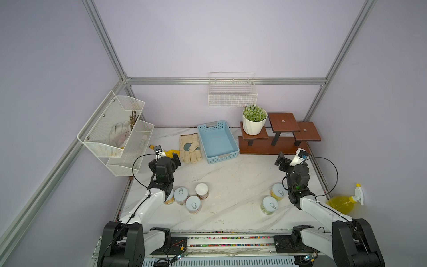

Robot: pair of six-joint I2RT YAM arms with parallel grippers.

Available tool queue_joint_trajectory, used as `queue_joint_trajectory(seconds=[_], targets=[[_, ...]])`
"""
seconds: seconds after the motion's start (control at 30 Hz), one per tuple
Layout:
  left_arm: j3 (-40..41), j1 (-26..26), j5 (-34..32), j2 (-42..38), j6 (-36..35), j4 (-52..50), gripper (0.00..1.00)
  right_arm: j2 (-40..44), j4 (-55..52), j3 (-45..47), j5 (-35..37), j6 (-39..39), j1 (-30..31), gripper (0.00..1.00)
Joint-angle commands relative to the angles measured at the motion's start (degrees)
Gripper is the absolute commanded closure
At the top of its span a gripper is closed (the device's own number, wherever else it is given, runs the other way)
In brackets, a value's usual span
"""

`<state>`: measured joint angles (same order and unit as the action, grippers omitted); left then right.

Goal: Put the canned food in the basket
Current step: Move the basket to the center of the board.

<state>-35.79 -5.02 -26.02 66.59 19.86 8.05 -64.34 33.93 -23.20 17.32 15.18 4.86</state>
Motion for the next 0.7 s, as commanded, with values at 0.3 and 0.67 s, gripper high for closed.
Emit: queue_joint_trajectory(seconds=[0.3,0.67], targets=[[-7.14,-5.34,11.61,-2.66,14.90,-19.57,0.00,1.90,-24.20,-8.08,-7.96,15.26,0.05,0.01],[-20.45,-14.25,18.87,5.94,9.84,-27.30,0.00,-5.12,-26.44,-15.28,-17.01,11.36,12.61,0.01]])
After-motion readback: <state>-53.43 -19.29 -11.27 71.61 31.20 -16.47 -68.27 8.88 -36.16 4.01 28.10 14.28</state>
